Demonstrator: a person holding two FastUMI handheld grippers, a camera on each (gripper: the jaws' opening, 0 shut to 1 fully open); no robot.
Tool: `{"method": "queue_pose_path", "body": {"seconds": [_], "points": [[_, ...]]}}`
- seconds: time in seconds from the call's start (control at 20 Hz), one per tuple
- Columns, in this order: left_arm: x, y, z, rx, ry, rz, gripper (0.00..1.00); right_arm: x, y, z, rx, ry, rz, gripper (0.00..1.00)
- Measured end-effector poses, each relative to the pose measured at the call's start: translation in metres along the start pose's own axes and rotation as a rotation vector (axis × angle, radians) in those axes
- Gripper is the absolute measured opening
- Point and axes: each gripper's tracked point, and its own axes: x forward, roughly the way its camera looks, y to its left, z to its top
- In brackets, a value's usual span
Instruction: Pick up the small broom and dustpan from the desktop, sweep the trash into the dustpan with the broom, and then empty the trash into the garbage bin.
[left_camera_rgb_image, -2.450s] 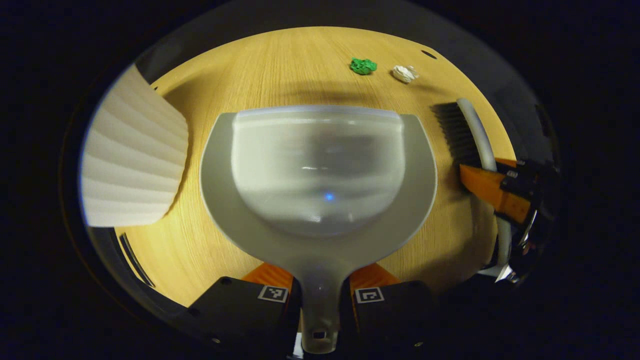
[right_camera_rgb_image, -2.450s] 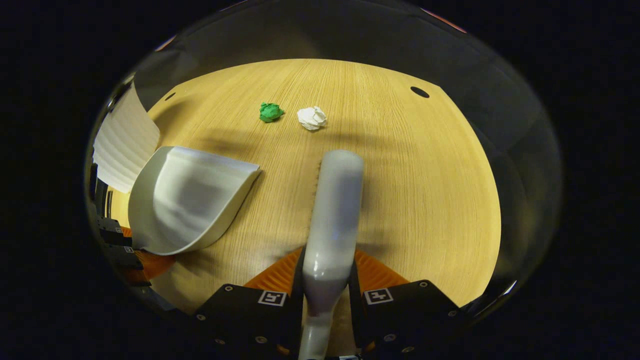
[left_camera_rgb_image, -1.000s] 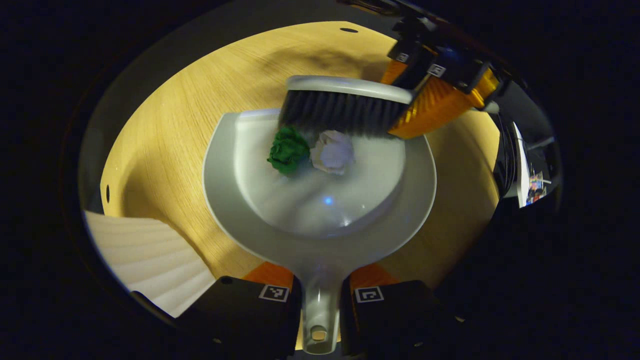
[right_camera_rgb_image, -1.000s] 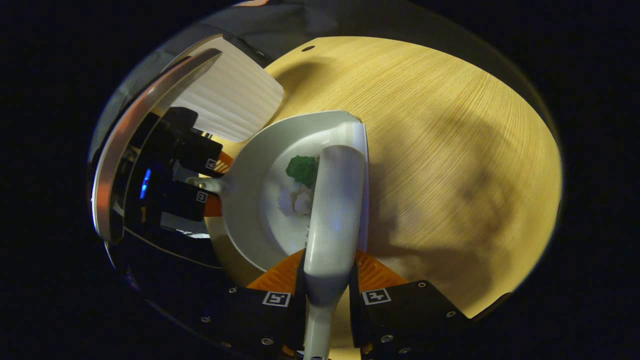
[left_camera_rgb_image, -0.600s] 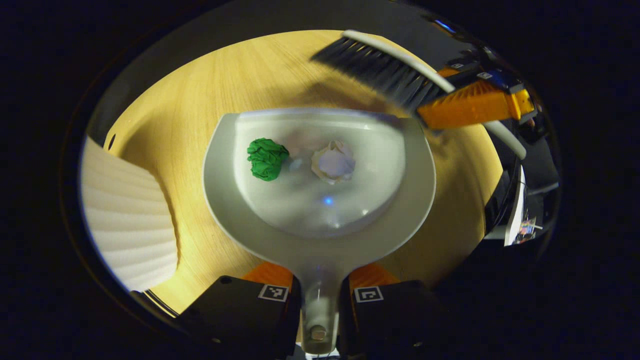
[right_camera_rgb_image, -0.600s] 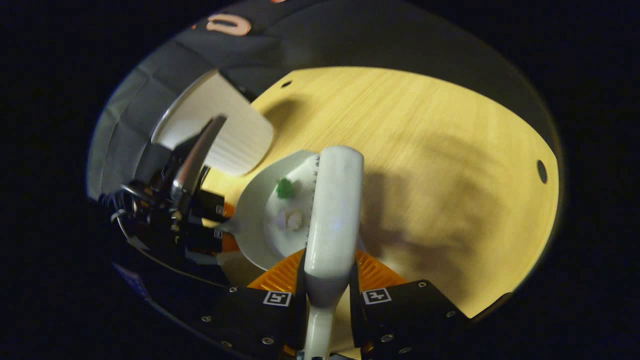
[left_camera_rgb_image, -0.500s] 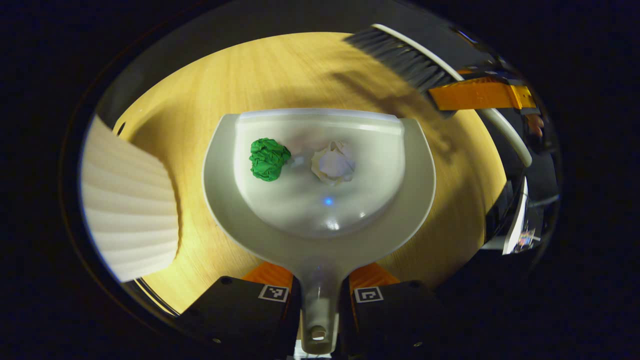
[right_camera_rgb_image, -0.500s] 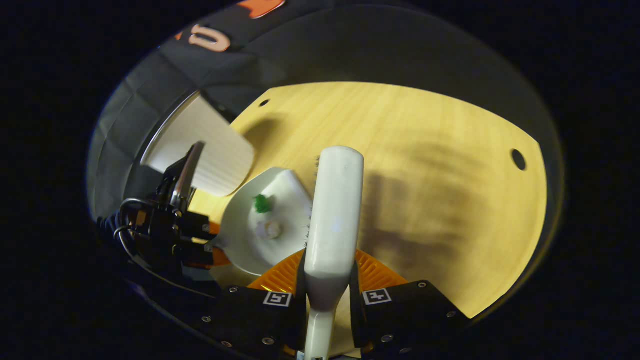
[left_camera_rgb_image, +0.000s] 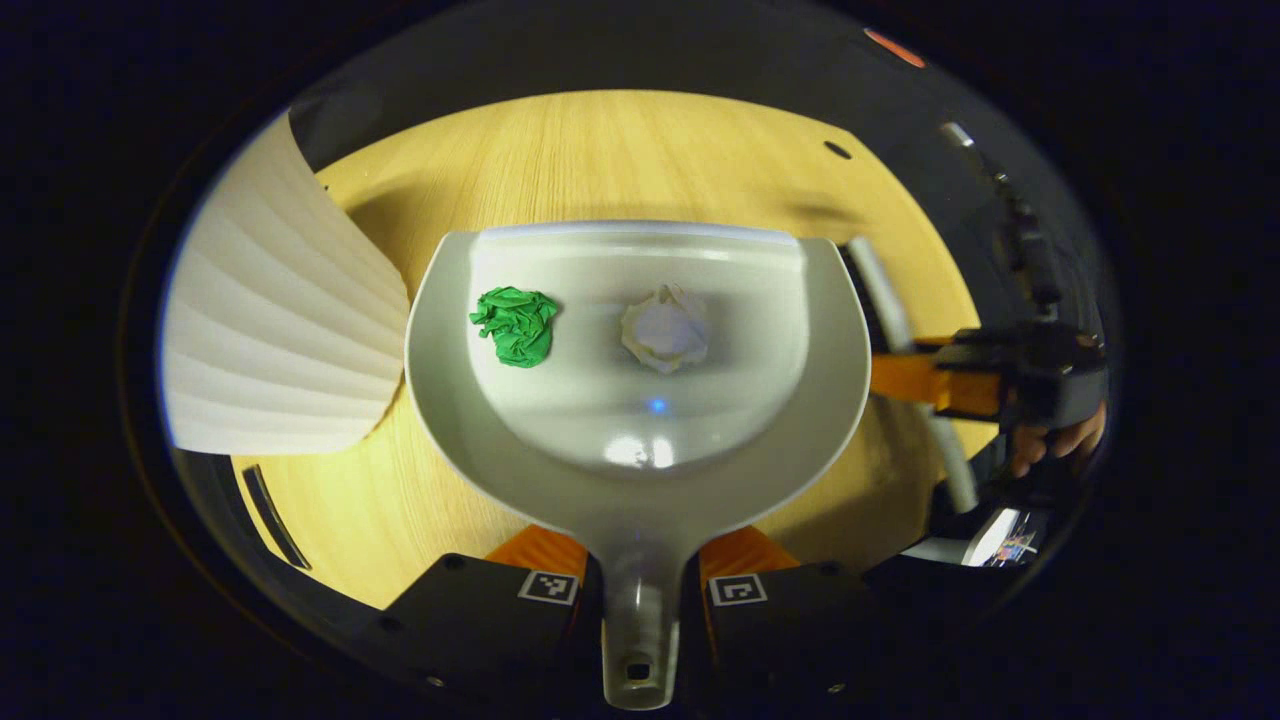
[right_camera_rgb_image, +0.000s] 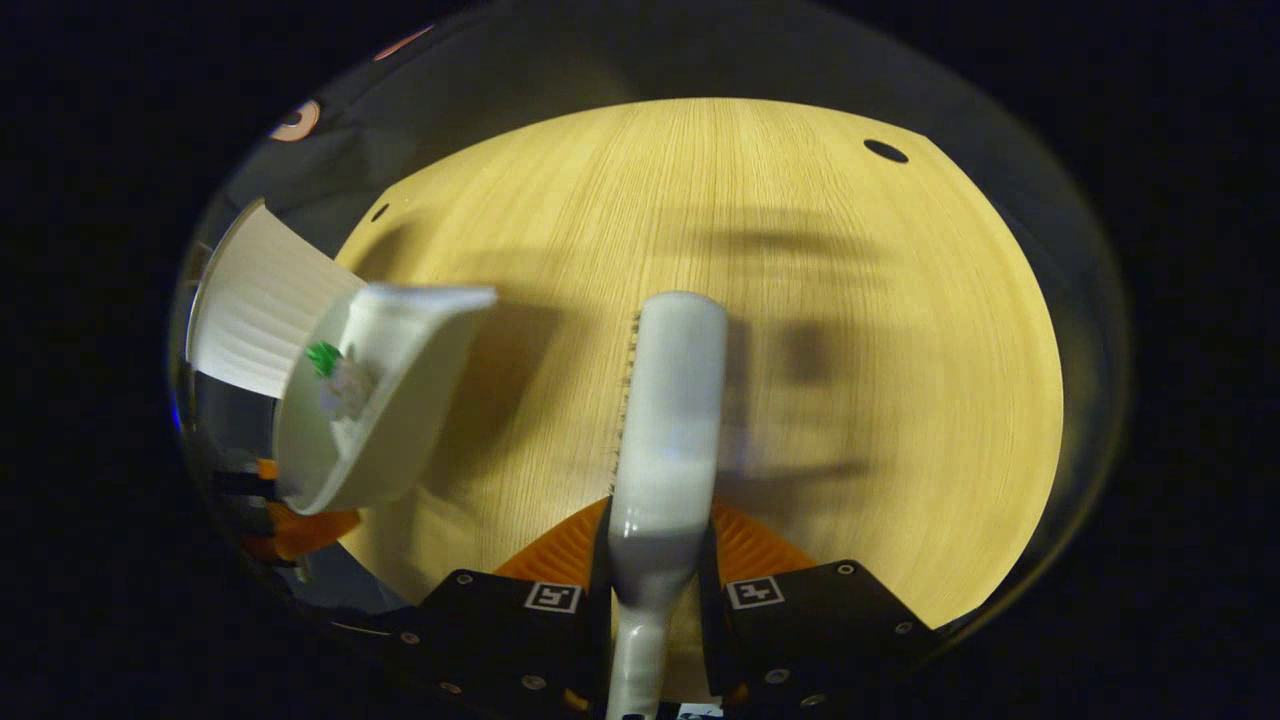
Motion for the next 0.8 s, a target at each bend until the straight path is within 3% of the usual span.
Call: {"method": "queue_pose_path", "body": {"seconds": [0.05,0.25,0.4,0.45,0.5,0.65,0.8], "points": [[-0.019,-0.003,0.005,0.020,-0.031,0.002,0.33,0.001,-0.001,0.001,0.010,-0.008,-0.005,0.39],[-0.099,-0.016,0.039,0.056,-0.165,0.011,0.33,0.010,-0.004,0.012,-0.024,-0.050,-0.023,0.44],[-0.156,-0.008,0.056,0.013,-0.270,0.006,0.33,0.003,-0.003,0.017,-0.004,-0.070,-0.002,0.53],[-0.172,0.004,0.063,-0.014,-0.305,0.030,0.33,0.001,-0.003,0.016,-0.001,-0.072,0.003,0.48],[-0.185,0.020,0.069,-0.028,-0.330,0.075,0.33,0.001,-0.004,0.016,0.000,-0.073,0.003,0.67],[-0.197,0.092,0.063,-0.071,-0.337,0.271,0.33,0.001,0.002,0.011,-0.001,-0.068,0.022,0.76],[-0.194,0.158,0.040,-0.120,-0.221,0.457,0.33,0.000,0.003,0.011,0.001,-0.078,0.037,0.78]]}}
